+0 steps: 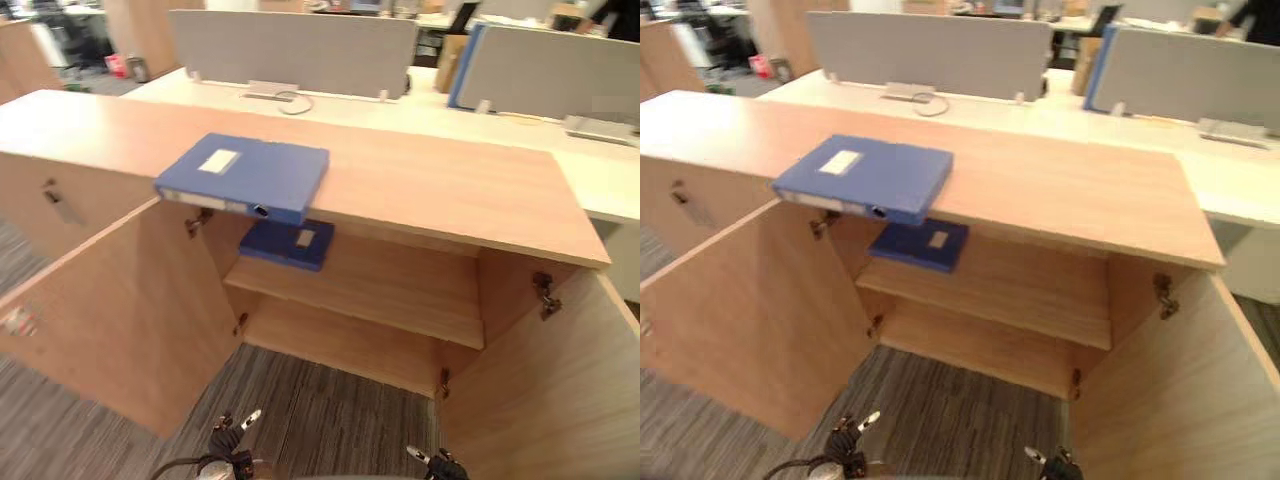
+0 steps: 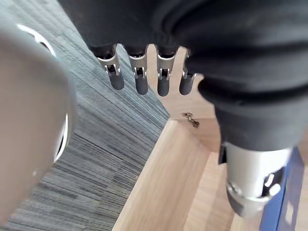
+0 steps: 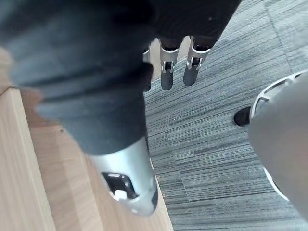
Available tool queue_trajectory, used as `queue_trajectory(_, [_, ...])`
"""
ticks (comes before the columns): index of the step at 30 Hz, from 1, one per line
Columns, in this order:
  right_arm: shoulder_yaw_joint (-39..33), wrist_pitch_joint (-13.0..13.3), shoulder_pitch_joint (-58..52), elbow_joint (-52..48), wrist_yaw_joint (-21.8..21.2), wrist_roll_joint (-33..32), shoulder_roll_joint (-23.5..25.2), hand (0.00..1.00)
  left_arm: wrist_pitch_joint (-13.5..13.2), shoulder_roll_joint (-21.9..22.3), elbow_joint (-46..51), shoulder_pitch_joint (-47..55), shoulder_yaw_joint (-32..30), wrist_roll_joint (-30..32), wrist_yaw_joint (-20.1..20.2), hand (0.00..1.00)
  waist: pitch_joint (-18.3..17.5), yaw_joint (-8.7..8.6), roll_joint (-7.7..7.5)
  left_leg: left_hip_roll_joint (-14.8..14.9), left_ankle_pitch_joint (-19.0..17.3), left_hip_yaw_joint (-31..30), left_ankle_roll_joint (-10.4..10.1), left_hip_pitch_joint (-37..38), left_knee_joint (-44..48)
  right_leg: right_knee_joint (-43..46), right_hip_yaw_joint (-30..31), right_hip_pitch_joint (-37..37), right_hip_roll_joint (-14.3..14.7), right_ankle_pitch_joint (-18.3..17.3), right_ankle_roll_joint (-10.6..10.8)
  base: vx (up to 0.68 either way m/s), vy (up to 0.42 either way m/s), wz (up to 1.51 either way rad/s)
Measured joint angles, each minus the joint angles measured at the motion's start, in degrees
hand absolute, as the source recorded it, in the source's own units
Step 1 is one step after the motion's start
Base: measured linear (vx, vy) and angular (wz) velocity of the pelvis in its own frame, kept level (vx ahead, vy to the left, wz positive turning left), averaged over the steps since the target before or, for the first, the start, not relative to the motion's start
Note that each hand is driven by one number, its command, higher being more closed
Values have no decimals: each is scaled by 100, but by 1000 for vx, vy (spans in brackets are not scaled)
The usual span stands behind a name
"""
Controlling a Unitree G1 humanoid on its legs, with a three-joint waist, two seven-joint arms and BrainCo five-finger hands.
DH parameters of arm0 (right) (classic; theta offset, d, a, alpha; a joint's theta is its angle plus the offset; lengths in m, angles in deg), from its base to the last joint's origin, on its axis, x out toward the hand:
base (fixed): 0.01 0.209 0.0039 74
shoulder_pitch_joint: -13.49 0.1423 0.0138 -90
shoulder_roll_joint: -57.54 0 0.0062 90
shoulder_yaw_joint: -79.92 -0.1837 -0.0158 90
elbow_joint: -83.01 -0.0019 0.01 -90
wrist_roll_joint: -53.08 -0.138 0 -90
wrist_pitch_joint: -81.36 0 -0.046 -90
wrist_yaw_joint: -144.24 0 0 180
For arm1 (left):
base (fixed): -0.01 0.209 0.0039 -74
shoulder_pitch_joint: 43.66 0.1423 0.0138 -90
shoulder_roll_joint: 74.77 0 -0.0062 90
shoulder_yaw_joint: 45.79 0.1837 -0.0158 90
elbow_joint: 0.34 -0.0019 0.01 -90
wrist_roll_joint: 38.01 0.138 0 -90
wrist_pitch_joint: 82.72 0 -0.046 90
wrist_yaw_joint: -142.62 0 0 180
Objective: Walk over to the cabinet, pick up the folder, carry it to the office cabinet, place the folder inside the office cabinet, then close the office cabinet door
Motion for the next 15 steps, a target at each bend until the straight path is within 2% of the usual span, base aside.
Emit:
queue_trajectory(1, [108,4,32,-2,4,1,-3,0,-4,23,29,7,-34,-2,-14,0,13,36,-21,-257,-7,-293,-20,11,-572,12,197,9,-94,8,19,249,330,-149])
queue_trajectory(2, [143,21,98,-2,1,-4,-11,0,-17,44,33,25,-95,-8,-32,0,2,51,-8,-694,102,-1047,-148,81,-1667,-17,454,-19,-221,28,183,197,321,-147])
queue_trajectory(3, [210,40,129,-4,-9,-10,-66,0,-49,104,-11,67,-117,-18,-38,0,-68,82,102,-936,926,-1574,-87,144,-2295,-86,734,-3,-233,29,395,209,326,-112])
queue_trajectory(4, [273,38,108,4,-9,-10,-16,0,-50,51,-32,54,-145,-22,-35,0,-94,37,26,-1035,941,-1516,-56,204,-2361,-157,794,12,-351,53,444,244,297,-53])
queue_trajectory(5, [394,35,114,9,-19,-9,55,0,-90,-2,-39,26,-161,-33,-39,0,-92,7,-206,-1185,1012,-1412,51,323,-2578,-220,755,23,-550,112,526,220,268,-11])
queue_trajectory(7, [412,39,106,4,-19,-12,180,0,-104,-117,-141,2,-188,-117,-34,0,-170,73,-343,-1339,1056,-1173,119,413,-2832,-276,792,-61,-765,184,628,180,256,-34])
queue_trajectory(9, [585,58,121,-47,-46,-13,274,0,-83,-240,-479,25,-182,-154,-27,0,-263,87,-400,-1512,1203,-896,288,799,-3387,-329,881,-62,-970,283,738,159,209,-55])
queue_trajectory(11, [582,79,104,-29,-71,-14,285,0,-83,-278,-586,55,-62,-161,-29,0,-352,63,-370,-1615,1287,-804,354,947,-3672,-368,879,-68,-1075,290,749,100,111,-24])
queue_trajectory(15, [515,157,80,45,-120,-11,278,0,-88,-347,-648,56,194,-142,-29,0,-390,15,-389,-1642,1461,-747,347,1212,-4125,-394,860,-44,-1089,317,778,71,37,-9])
